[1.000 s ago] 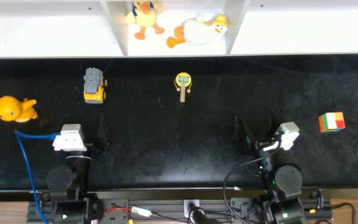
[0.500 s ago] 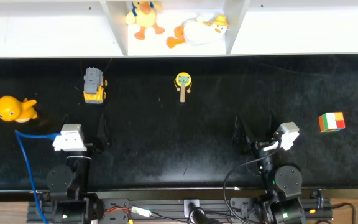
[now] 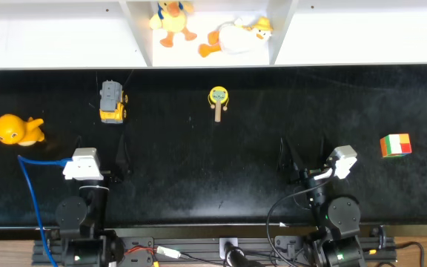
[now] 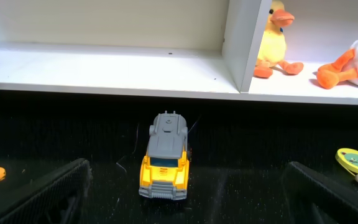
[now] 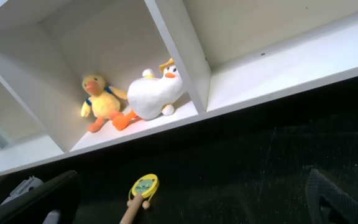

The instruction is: Store Toys

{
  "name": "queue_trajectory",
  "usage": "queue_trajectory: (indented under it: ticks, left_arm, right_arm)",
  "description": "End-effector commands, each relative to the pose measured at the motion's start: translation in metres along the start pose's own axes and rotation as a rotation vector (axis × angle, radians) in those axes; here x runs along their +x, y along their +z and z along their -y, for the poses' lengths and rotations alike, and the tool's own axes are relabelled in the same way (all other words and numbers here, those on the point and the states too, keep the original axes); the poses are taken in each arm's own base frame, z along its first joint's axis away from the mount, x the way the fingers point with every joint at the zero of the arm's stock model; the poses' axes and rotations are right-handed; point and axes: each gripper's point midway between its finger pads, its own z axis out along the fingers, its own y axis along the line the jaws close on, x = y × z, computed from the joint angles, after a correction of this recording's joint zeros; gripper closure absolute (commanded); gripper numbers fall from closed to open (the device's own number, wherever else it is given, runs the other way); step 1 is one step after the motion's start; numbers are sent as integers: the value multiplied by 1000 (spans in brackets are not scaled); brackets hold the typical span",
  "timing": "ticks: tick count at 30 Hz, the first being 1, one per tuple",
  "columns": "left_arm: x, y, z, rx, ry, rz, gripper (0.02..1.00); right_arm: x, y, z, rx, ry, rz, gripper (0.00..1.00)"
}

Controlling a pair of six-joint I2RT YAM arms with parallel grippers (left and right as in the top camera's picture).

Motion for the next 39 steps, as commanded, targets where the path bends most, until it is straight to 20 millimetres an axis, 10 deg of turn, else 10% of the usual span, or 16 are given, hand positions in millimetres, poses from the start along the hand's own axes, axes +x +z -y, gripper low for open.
queue_trajectory:
  ticks: [1,31,39]
  left_arm:
    - [1,0,2,9,-18,5,20]
    - [-9,0,8,43,-19,42,20]
    - [-72,-22,7,21,-129,89,18]
  right_arm:
    - [2,0,4,11,0,7,5]
    - [2,0,4,11,0,7,5]
    - [2,0,4,11,0,7,7]
